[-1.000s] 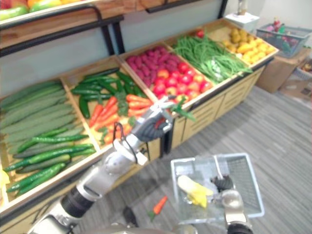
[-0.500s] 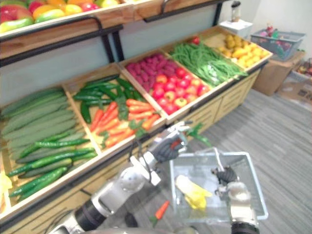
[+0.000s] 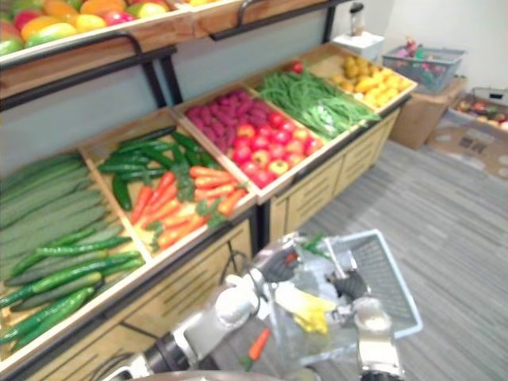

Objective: Pick vegetable in the basket

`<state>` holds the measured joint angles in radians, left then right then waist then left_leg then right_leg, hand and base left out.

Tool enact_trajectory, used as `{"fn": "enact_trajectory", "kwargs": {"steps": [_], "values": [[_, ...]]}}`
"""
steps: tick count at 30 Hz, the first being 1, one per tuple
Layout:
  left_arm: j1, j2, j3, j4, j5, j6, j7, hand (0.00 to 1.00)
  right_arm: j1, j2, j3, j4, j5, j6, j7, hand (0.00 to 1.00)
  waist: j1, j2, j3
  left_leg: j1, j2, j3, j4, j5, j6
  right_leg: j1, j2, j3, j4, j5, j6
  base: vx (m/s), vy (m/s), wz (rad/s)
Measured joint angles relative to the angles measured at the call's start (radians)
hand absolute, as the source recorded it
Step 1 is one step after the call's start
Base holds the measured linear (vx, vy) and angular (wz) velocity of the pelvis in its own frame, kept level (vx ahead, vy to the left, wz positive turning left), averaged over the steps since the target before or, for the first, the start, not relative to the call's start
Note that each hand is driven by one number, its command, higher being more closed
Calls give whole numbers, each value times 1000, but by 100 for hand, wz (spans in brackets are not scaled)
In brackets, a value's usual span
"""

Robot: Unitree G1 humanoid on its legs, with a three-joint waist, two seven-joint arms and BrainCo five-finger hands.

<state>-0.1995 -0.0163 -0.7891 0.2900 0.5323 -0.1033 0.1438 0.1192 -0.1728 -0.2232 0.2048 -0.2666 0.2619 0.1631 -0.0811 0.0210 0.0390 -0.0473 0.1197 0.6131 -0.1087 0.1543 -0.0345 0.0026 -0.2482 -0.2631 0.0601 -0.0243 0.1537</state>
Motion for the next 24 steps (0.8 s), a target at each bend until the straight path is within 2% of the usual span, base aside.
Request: {"fn": "enact_trajectory", "kwargs": {"steps": [6,10,12,24], "values": [[0,0,1,119,6,21,35,100,0,16,36,46,1,0,-9,100,-5,-22,-10,4,1,3,0,-3,-2,2,1,9,-6,0,0,54,-55,-5],[-1,0,2,184,40,29,49,100,-6,19,40,82,2,-1,-12,100,-9,-25,-10,7,3,3,0,-4,-3,2,4,14,-7,0,0,20,-58,-4],[-1,0,4,230,49,41,49,100,-16,19,41,96,2,-1,-13,100,-23,-27,-9,9,4,3,0,-5,-3,2,5,19,-7,0,0,3,-62,-5],[-1,0,10,351,110,63,62,100,-23,16,41,147,6,-4,-32,100,-32,-40,-11,13,7,5,0,-5,-3,0,9,29,-12,-1,-2,2,-60,-2]]}}
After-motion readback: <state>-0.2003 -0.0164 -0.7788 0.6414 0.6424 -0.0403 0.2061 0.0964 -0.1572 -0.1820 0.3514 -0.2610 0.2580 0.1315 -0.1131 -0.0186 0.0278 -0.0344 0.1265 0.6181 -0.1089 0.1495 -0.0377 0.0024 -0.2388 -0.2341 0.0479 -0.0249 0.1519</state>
